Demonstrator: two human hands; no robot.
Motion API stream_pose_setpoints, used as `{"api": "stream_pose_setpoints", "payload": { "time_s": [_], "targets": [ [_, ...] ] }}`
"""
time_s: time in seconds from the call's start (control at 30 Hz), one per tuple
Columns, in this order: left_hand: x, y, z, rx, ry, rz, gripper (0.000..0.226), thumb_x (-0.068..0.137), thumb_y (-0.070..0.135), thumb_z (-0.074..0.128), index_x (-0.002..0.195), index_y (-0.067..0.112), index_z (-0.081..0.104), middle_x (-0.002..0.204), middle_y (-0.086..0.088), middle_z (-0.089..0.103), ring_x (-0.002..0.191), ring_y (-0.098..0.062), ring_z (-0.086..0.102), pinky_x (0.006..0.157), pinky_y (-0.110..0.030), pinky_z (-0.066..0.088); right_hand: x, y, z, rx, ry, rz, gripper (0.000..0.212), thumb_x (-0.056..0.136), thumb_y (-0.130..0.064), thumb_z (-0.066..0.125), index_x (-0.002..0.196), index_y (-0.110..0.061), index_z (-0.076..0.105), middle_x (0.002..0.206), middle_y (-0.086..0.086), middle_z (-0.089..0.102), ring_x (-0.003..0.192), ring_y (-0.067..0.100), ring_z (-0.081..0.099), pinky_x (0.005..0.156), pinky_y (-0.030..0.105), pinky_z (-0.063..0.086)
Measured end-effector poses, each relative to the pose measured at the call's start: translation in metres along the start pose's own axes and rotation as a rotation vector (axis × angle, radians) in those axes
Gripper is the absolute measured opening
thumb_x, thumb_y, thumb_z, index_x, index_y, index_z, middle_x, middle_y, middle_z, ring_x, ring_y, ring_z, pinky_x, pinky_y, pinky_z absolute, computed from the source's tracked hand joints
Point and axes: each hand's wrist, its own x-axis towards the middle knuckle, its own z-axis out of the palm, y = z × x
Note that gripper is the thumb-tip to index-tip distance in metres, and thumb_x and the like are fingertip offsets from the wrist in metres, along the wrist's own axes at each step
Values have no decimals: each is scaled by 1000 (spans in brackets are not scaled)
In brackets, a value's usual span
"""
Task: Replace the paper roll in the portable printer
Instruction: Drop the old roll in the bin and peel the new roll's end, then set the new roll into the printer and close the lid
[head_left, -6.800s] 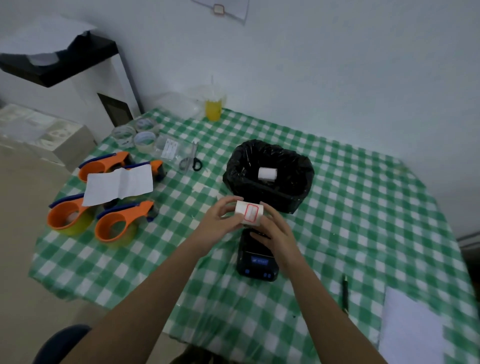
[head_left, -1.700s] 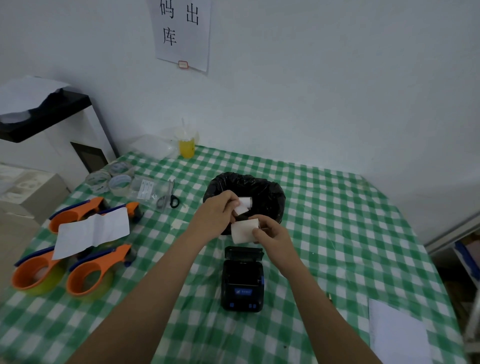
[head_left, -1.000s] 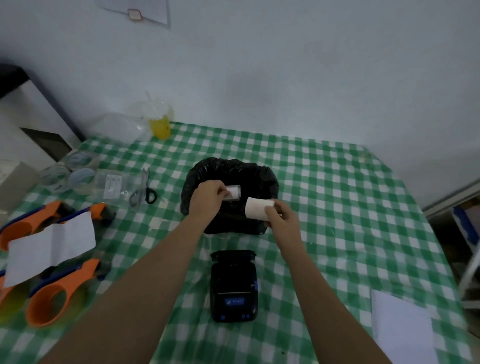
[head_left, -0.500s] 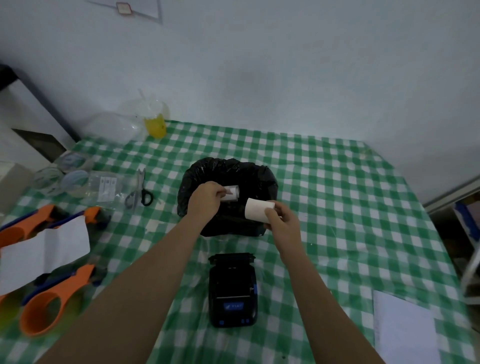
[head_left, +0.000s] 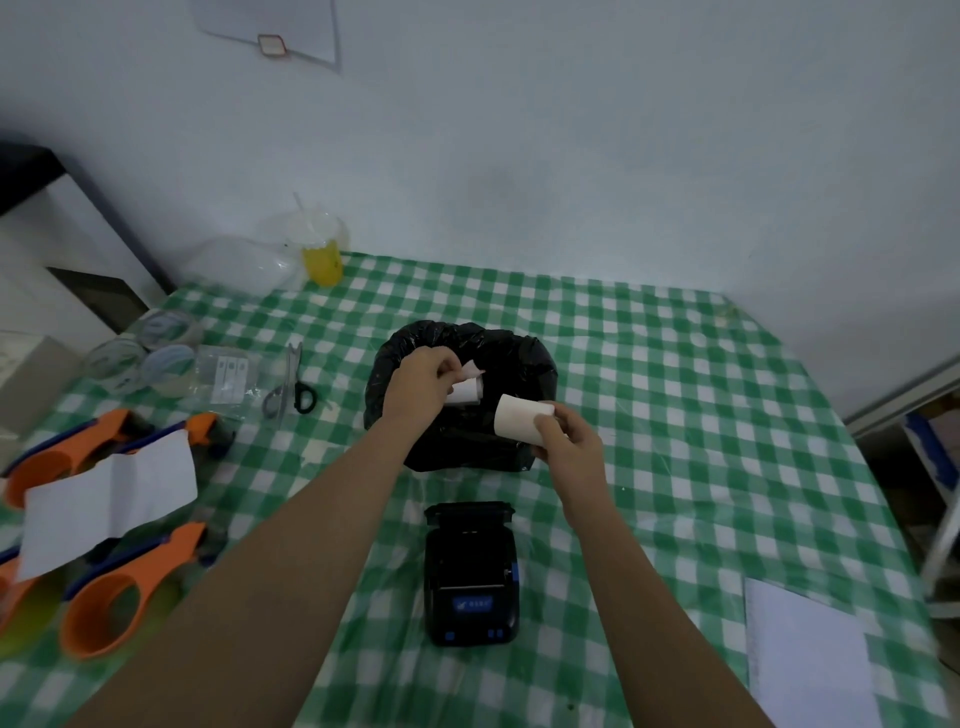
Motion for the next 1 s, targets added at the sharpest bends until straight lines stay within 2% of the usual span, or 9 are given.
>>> {"api": "stream_pose_setpoints", "payload": {
  "time_s": [0.2, 0.37, 0.43, 0.53, 0.63, 0.67, 0.8, 0.9, 1.0],
  "targets": [
    [4, -2, 2, 187, -47, 12, 26, 93, 20, 51, 112, 14, 66, 114, -9, 57, 101, -25, 58, 82, -32, 44, -4, -2, 0, -4, -13, -12, 18, 88, -11, 53, 104, -14, 61, 93, -6, 57, 85, 9, 56, 73, 27, 53],
    [-8, 8, -3, 75, -62, 16, 30, 92, 25, 52, 119, 16, 62, 114, -8, 56, 102, -23, 56, 82, -26, 40, -6, -4, 2, 28, -24, -7, 19, 89, -10, 53, 106, -13, 61, 94, -6, 57, 88, 8, 57, 71, 22, 53],
    [-18, 14, -7, -44, -150, 14, 32, 93, 30, 50, 120, 18, 60, 119, -7, 57, 102, -19, 58, 86, -24, 44, -8, -4, 3, 53, -31, 0, 20, 89, -10, 53, 108, -12, 61, 96, -7, 58, 89, 8, 57, 72, 22, 54],
    [-41, 22, -13, -175, -292, 9, 35, 95, 33, 44, 123, 17, 58, 123, -6, 61, 96, -14, 62, 77, -14, 50, -12, -5, 2, 101, -68, 19, 23, 90, -9, 52, 112, -11, 59, 98, -6, 57, 92, 10, 58, 77, 25, 54],
    [-62, 24, -17, -214, -339, -19, 37, 93, 34, 48, 127, 21, 53, 123, -4, 60, 102, -21, 63, 88, -38, 56, -18, -5, 1, 116, -140, 22, 27, 90, -8, 51, 116, -8, 59, 101, -3, 58, 94, 14, 59, 80, 27, 55],
    [-69, 23, -19, -252, -352, -27, 40, 91, 34, 53, 129, 23, 50, 123, -1, 58, 100, -20, 64, 90, -41, 56, -21, -4, 0, 115, -161, 21, 28, 90, -8, 51, 117, -9, 59, 102, -2, 59, 95, 15, 59, 81, 28, 55],
    [-93, 16, -23, -371, -419, 1, 57, 82, 25, 67, 134, 29, 43, 123, 8, 54, 101, -11, 64, 93, -35, 54, -36, 1, -4, 55, -245, 6, 29, 91, -10, 51, 119, -13, 59, 104, 3, 62, 97, 19, 61, 84, 31, 56],
    [-105, 9, -24, -325, -424, 26, 47, 78, 30, 71, 122, 31, 54, 124, 4, 59, 102, -14, 64, 91, -36, 54, -50, 6, -7, -1, -309, -14, 28, 92, -10, 51, 118, -17, 59, 103, 2, 64, 95, 18, 63, 83, 30, 57],
    [-119, 2, -21, -297, -417, 7, 43, 74, 29, 75, 113, 33, 58, 115, 3, 63, 98, -14, 64, 87, -33, 55, -62, 16, -12, -229, -321, -145, 31, 91, -12, 54, 119, -24, 57, 112, 1, 61, 102, 16, 59, 80, 23, 55]
  ]
}}
